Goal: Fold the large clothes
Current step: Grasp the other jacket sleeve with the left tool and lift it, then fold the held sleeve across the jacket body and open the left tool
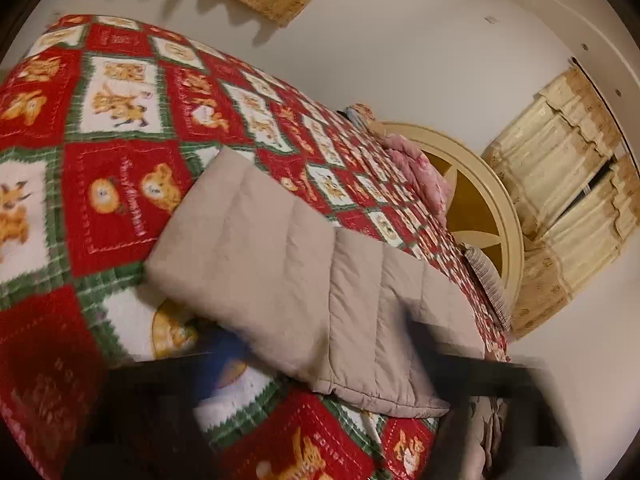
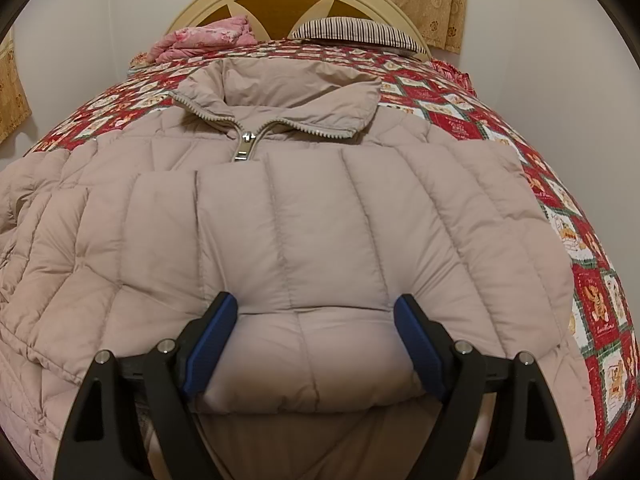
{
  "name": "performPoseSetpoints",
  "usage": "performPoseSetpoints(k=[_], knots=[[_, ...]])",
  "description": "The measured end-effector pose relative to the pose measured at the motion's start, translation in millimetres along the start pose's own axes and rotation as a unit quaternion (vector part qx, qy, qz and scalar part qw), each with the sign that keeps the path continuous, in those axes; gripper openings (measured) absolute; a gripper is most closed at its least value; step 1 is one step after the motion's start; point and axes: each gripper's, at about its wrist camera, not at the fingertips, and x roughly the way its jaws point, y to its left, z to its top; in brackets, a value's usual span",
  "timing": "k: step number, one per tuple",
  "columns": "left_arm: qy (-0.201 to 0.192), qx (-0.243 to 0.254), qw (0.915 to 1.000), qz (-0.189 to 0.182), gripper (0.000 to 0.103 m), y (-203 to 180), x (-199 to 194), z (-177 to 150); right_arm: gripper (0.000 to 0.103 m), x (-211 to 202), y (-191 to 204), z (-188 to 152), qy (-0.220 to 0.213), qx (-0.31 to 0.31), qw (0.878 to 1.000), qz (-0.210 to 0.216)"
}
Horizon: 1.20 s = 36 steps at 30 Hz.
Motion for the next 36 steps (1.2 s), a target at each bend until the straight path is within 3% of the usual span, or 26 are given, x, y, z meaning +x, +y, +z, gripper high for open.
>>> performPoseSetpoints(k=[1, 5, 8, 13, 18, 21, 24, 26, 28, 31, 36], knots=[[0.009, -0.001, 0.9999, -0.007, 0.011, 1.9, -1.1, -1.5, 0.084, 0.0, 0.2, 0.0, 0.0, 0.0, 1.0, 0.0], [-0.022, 0.051, 0.9984, -0.006, 0.008, -19.9, -16.3, 4.8, 0.084, 0.0, 0.3, 0.1, 0.0, 0.0, 1.0, 0.0], [-0.052, 0.108, 0.9925, -0.027, 0.007, -53.8, -37.6, 11.7, 0.085, 0.0, 0.7, 0.2, 0.0, 0.001, 1.0, 0.001], [-0.094, 0.213, 0.9683, -0.089, 0.007, -134.9, -78.6, 9.5, 0.085, 0.1, 0.2, 0.2, -0.001, 0.001, 1.0, 0.001], [-0.087, 0.271, 0.9422, -0.178, 0.007, -216.9, -98.7, -10.8, 0.085, 0.1, -0.3, 0.3, 0.0, 0.0, 1.0, 0.001], [-0.057, 0.319, 0.9179, -0.229, 0.007, -272.0, -95.9, -47.7, 0.085, 0.1, -0.5, 0.3, 0.0, 0.001, 1.0, 0.002], [-0.018, 0.357, 0.8981, -0.256, 0.007, -308.9, -81.6, -92.9, 0.086, -0.8, -2.1, 0.5, 0.0, 0.009, 1.0, 0.012], [0.005, 0.393, 0.8832, -0.255, 0.007, -330.6, -66.1, -133.7, 0.093, -0.6, -3.1, 2.0, 0.006, 0.014, 0.999, 0.032], [0.043, 0.416, 0.8708, -0.259, 0.007, -344.1, -47.7, -173.3, 0.097, -3.8, -13.4, 4.9, 0.016, 0.028, 0.996, 0.079], [0.076, 0.454, 0.8535, -0.245, 0.007, -351.1, -19.4, -226.6, 0.098, -20.2, -39.1, 8.4, 0.024, 0.069, 0.988, 0.138], [0.132, 0.495, 0.8341, -0.203, 0.008, -350.1, 21.6, -283.1, 0.098, -61.1, -104.4, 8.8, -0.031, 0.153, 0.983, 0.093]])
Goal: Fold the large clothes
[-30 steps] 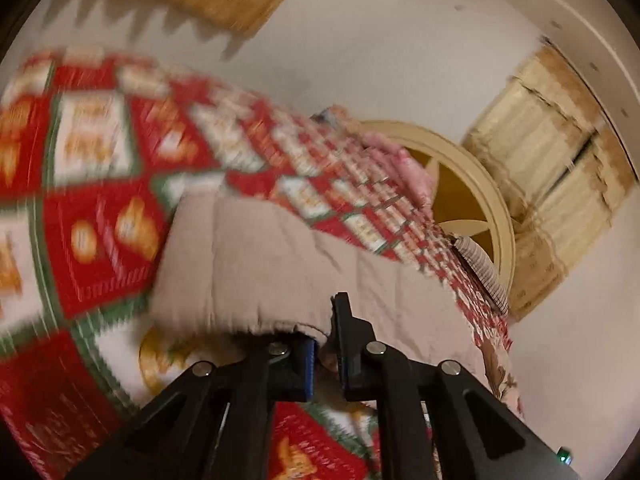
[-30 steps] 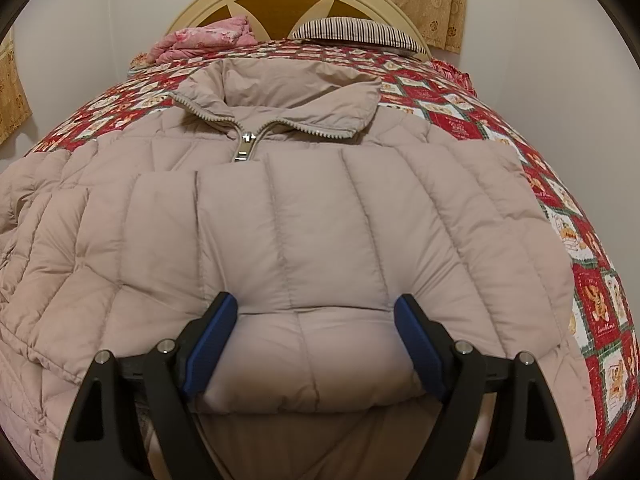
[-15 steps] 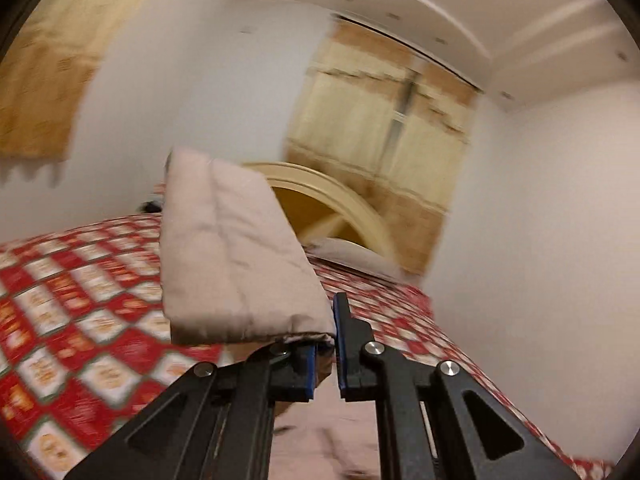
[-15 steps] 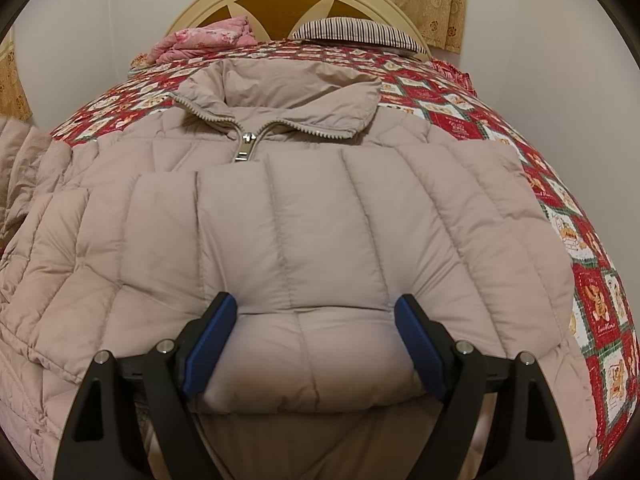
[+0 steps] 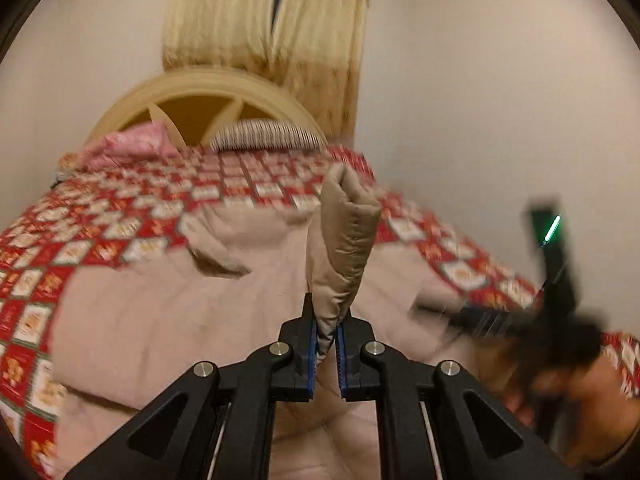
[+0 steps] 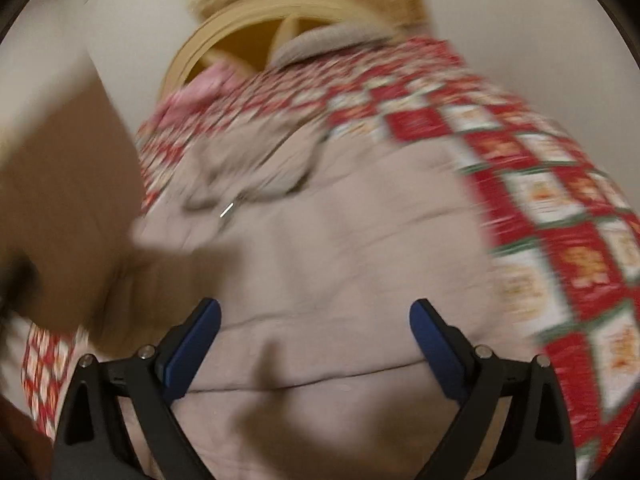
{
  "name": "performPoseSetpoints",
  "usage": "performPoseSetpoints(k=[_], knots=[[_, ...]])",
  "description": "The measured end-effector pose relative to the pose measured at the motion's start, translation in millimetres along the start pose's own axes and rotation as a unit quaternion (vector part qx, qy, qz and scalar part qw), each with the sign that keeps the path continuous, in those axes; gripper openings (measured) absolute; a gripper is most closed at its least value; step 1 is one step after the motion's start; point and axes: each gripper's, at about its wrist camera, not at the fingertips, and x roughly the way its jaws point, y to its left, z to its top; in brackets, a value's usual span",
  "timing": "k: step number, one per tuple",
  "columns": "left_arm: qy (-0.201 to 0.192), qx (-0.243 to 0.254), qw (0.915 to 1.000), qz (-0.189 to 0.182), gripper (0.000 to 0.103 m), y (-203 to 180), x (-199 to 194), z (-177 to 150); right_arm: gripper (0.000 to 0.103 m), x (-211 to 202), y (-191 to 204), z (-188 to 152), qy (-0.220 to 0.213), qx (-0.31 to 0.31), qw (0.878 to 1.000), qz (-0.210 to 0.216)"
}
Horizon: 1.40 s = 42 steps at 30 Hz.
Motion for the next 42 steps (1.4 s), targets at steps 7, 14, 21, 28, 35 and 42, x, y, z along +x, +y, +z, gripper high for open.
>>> performPoseSetpoints(k=[7, 14, 21, 28, 35, 42], knots=[[0.028, 0.086, 0.9956, 0.025, 0.048, -46.7, -0.9, -11.1, 0.098, -55.4, -27.7, 18.0, -0.116, 0.063, 0.991, -0.005], [-0.074, 0.119, 0.9896, 0.031, 0.096, -46.4, -58.0, -2.7, 0.098, -82.0, -6.2, 28.0, -0.189, 0.06, 0.98, 0.014], [-0.045, 0.069, 0.9798, 0.182, 0.096, 58.3, -31.7, 25.0, 0.086, -51.0, 45.9, 25.4, -0.121, -0.01, 0.991, 0.051], [0.085, -0.061, 0.975, 0.196, 0.096, 170.5, 53.0, 14.4, 0.082, 21.5, 101.1, -0.5, -0.007, -0.094, 0.993, 0.068], [0.144, -0.038, 0.966, 0.211, 0.101, 158.1, 88.3, -18.7, 0.08, 67.7, 84.6, -28.6, 0.061, -0.129, 0.989, 0.023], [0.16, -0.06, 0.9644, 0.202, 0.102, 165.9, 92.9, -23.6, 0.08, 73.8, 91.8, -36.5, 0.06, -0.148, 0.987, -0.008]])
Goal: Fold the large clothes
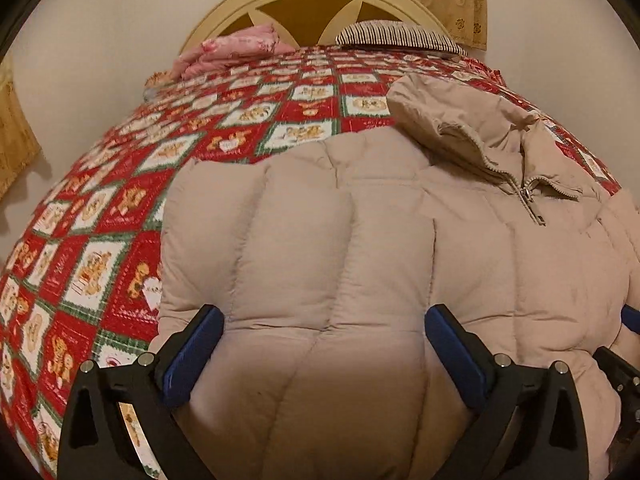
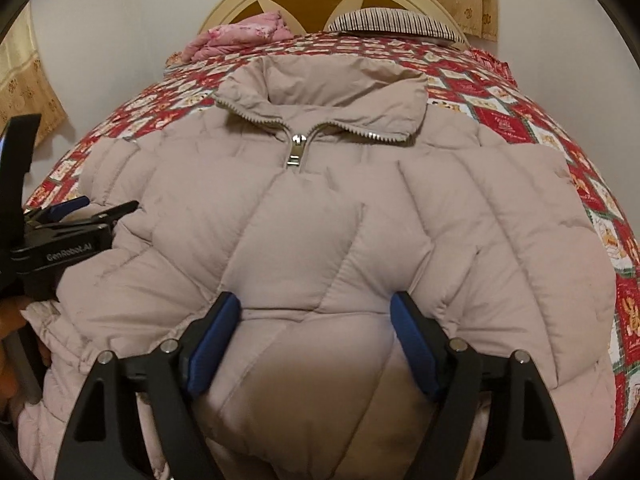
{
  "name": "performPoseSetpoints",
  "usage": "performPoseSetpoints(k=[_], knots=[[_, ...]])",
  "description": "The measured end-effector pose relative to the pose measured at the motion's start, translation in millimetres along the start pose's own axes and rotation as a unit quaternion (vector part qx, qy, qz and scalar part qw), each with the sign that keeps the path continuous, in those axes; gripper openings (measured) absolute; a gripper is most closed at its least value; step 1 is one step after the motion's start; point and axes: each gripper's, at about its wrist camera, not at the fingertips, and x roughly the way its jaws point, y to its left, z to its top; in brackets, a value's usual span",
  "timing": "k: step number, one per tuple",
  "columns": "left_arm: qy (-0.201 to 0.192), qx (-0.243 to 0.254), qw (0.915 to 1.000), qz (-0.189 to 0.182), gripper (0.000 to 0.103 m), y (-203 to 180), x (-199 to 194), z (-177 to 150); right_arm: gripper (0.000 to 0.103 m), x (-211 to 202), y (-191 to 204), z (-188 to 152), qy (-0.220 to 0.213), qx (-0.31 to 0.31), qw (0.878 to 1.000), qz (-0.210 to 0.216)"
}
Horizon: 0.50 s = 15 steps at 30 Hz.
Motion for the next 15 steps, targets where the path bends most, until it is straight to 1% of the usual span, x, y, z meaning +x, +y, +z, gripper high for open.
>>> performPoseSetpoints(k=[2, 10, 15], knots=[[0.005, -0.003, 1.0, -0.001, 0.102, 0.3, 1.8, 0.5, 0.081, 1.8, 1.4, 0.1, 0.0, -0.002, 1.0, -0.006], [0.002, -0.005, 1.0, -0.001, 0.102, -0.3, -0.4, -1.4, 0.082, 6.5, 5.3, 0.7, 0.0, -0.013, 1.0, -0.024], [0.002, -0.004, 1.0, 0.0, 0.102, -0.1, -0.3, -1.6, 0.082, 6.6, 5.7, 0.1, -0.001, -0.013, 1.0, -0.026]])
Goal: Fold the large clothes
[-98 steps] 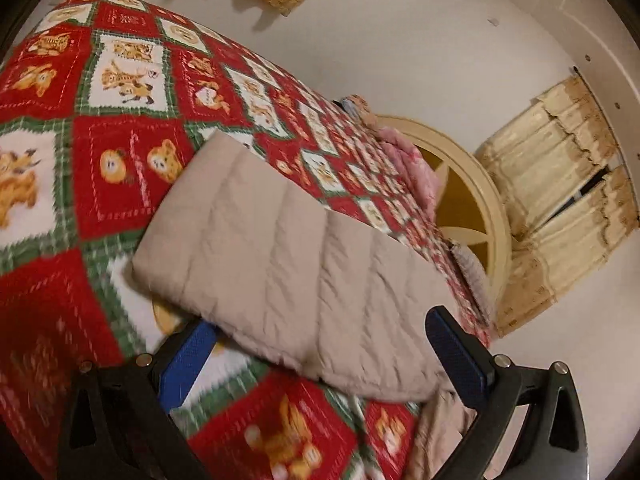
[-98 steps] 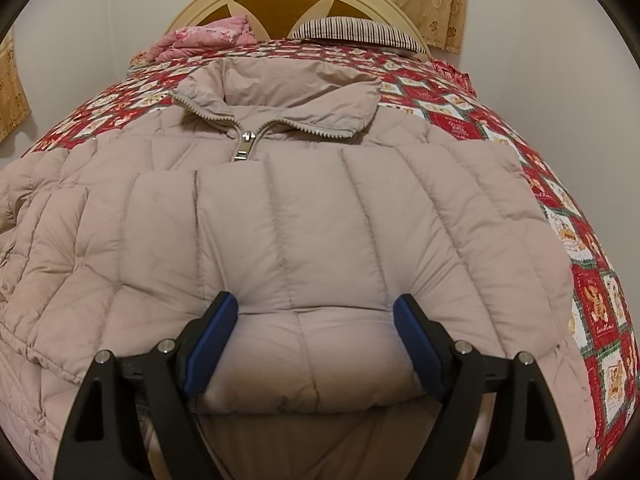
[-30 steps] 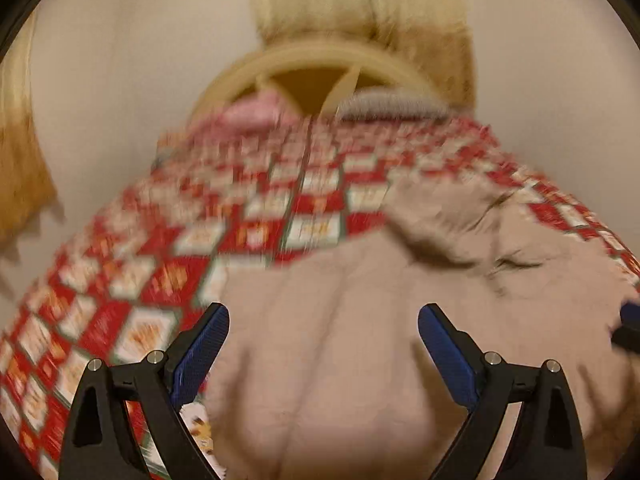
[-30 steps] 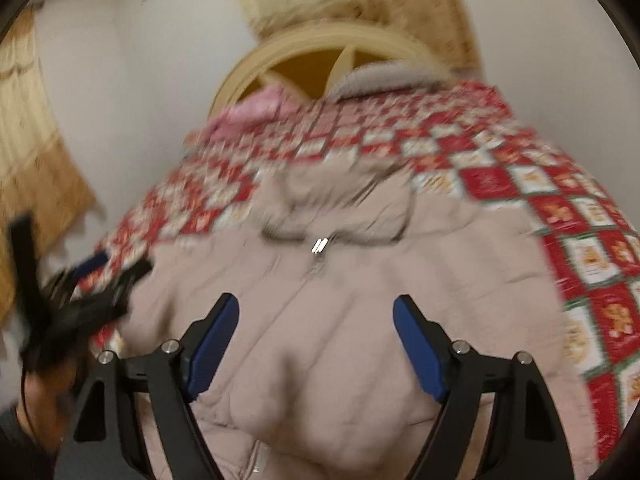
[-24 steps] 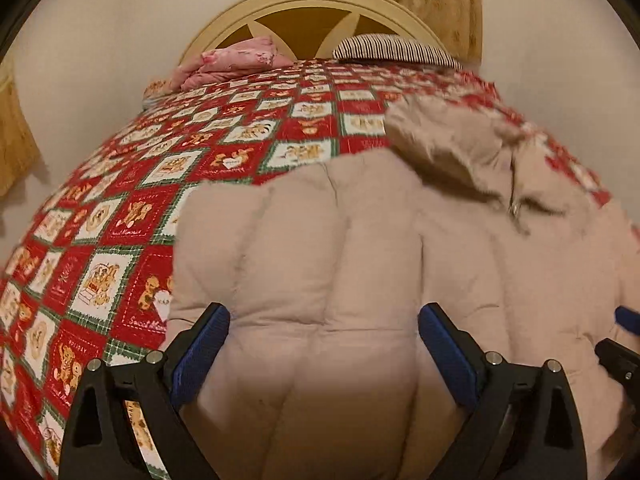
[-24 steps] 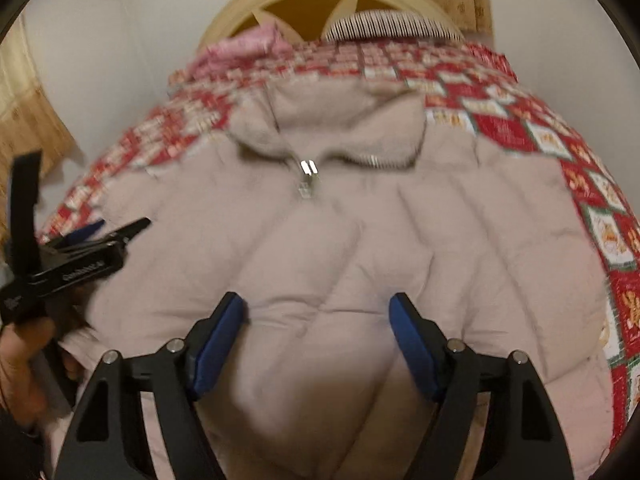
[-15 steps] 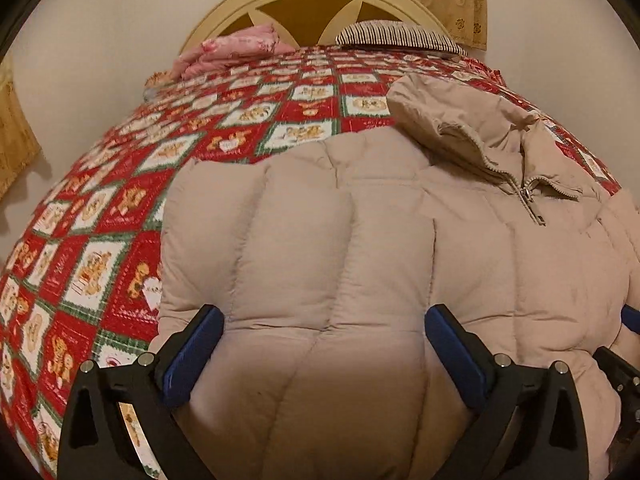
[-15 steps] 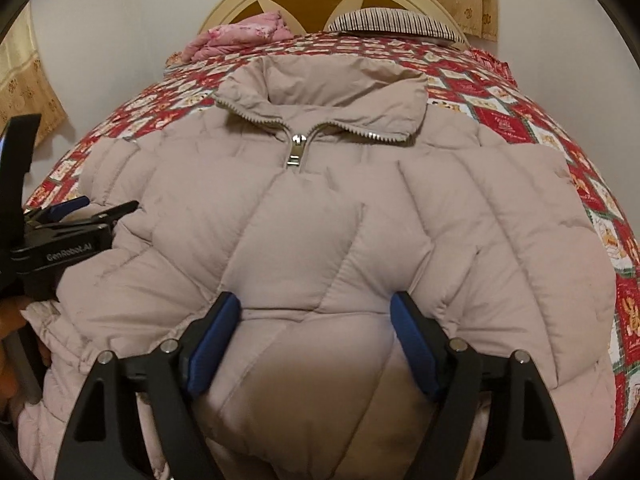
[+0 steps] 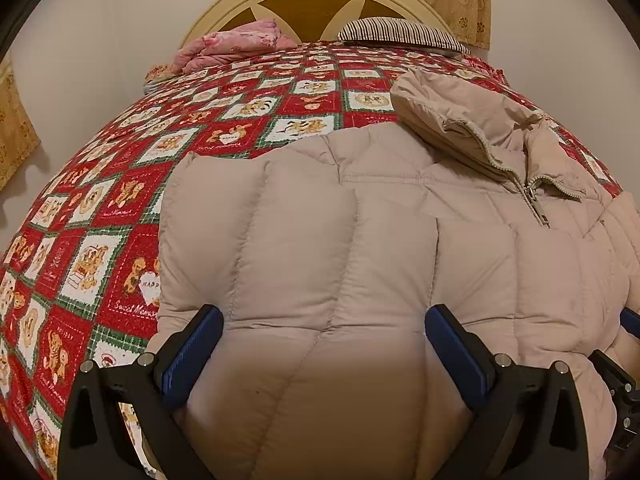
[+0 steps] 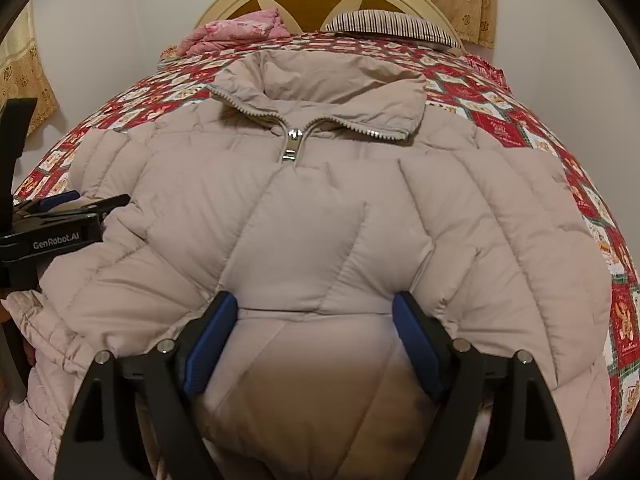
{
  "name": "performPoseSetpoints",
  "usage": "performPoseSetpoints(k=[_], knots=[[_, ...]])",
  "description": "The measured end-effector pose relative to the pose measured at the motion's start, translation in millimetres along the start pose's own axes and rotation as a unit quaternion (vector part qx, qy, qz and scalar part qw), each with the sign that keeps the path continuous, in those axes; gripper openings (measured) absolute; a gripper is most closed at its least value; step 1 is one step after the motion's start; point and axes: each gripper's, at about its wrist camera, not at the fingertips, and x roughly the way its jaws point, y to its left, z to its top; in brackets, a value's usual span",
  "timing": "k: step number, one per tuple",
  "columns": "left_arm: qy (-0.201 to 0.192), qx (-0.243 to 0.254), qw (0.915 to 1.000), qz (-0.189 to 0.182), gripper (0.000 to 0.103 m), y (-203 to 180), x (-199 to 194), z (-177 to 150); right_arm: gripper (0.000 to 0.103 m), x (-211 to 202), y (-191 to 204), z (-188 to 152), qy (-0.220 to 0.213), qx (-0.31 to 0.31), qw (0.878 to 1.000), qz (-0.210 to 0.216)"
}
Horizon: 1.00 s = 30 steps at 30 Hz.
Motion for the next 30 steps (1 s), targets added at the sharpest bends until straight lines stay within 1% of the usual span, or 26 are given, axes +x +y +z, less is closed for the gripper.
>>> performPoseSetpoints(k=[30], knots=[[-0.001, -0.001, 1.0, 0.003, 0.102, 0.2, 0.3, 0.7, 0.083, 0.6, -2.3, -0.4, -0.003, -0.002, 1.0, -0.003]])
